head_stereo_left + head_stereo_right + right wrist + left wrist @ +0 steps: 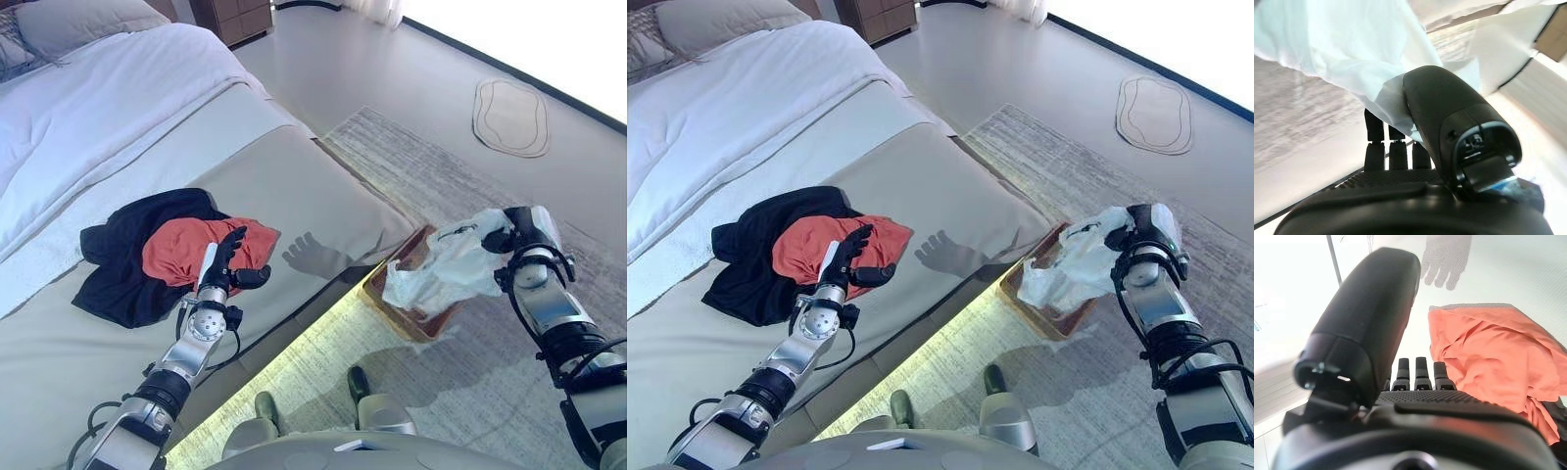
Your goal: Pick up the clothes from the bed and place them into the basket
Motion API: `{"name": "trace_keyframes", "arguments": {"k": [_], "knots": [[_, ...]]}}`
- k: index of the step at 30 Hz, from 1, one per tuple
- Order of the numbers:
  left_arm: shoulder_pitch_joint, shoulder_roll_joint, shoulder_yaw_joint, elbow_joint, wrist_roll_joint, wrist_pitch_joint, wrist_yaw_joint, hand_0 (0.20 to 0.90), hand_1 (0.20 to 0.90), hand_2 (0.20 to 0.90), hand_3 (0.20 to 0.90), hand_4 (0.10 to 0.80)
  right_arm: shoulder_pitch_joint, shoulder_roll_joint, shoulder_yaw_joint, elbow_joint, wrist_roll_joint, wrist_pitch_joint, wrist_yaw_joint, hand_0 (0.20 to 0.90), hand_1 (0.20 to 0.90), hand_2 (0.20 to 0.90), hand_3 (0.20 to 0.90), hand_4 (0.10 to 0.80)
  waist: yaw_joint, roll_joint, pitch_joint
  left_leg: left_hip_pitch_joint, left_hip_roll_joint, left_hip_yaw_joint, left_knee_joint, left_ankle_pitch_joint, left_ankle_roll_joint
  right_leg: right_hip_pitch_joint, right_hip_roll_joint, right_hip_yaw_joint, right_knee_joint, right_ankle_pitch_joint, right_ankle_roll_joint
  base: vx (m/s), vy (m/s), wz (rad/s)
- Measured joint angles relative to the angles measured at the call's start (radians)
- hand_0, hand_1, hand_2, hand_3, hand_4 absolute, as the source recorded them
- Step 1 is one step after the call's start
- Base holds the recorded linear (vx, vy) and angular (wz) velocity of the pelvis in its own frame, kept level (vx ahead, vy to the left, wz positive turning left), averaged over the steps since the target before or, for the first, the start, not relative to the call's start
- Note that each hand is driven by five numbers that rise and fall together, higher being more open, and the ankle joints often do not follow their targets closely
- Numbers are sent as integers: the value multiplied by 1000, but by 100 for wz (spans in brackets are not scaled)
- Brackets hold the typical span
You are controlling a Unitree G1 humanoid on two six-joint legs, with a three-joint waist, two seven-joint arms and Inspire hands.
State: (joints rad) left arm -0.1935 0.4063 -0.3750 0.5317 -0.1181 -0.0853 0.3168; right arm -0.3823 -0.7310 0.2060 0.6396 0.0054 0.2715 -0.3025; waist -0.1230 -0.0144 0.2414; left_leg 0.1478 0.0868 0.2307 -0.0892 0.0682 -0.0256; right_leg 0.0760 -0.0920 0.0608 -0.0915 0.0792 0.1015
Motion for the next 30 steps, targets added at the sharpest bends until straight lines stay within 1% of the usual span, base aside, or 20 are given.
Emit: {"name": "trace_keyframes", "arguments": {"k": [6,14,15,16,17,22,26,30], "knots": [[0,2,-1,0,0,2,-14,900,900,900,900,800,-1,4,4,67,5,6,-19,300,300,300,200,100,10,2,-1,-3,0,-12,0,2,-3,3,-1,-12,0,0,0,10,-15,5],[1,3,-5,0,0,2,-30,900,900,900,900,800,-7,10,13,98,5,0,-15,300,300,300,200,100,19,10,-6,-3,1,-19,0,3,-4,6,-1,-19,0,0,0,5,-8,2],[2,3,-5,0,0,2,-30,900,900,900,900,800,-8,10,21,105,5,-2,-14,399,399,399,315,215,21,12,-7,-4,1,-20,0,3,-4,6,-1,-20,0,0,0,0,0,0],[3,3,-5,0,-1,2,-30,900,900,900,900,800,-8,10,35,105,4,-3,-14,516,516,516,453,353,22,14,-8,-5,1,-20,0,3,-4,6,-1,-21,0,0,0,0,0,0],[5,3,-6,0,0,2,-31,900,900,900,900,800,-8,10,46,105,4,-5,-10,900,900,900,900,800,23,16,-9,-5,1,-21,0,3,-4,6,-1,-21,0,0,0,0,0,0],[26,3,-7,0,-1,2,-32,900,900,900,900,800,-8,26,50,106,3,-6,4,900,900,900,900,800,29,31,-18,-12,1,-24,0,4,-5,2,-1,-24,0,0,0,1,-1,1],[32,3,-7,0,-1,8,-35,900,900,900,900,800,-5,47,50,107,3,-6,4,900,900,900,900,800,38,33,-19,-17,1,-32,0,6,-7,0,-1,-30,0,0,0,5,0,4],[35,5,-7,0,-1,16,-38,900,900,900,900,800,-5,49,50,107,2,-6,4,900,900,900,900,800,43,33,-19,-19,1,-37,0,6,-7,1,-2,-36,0,0,0,17,6,4]]}}
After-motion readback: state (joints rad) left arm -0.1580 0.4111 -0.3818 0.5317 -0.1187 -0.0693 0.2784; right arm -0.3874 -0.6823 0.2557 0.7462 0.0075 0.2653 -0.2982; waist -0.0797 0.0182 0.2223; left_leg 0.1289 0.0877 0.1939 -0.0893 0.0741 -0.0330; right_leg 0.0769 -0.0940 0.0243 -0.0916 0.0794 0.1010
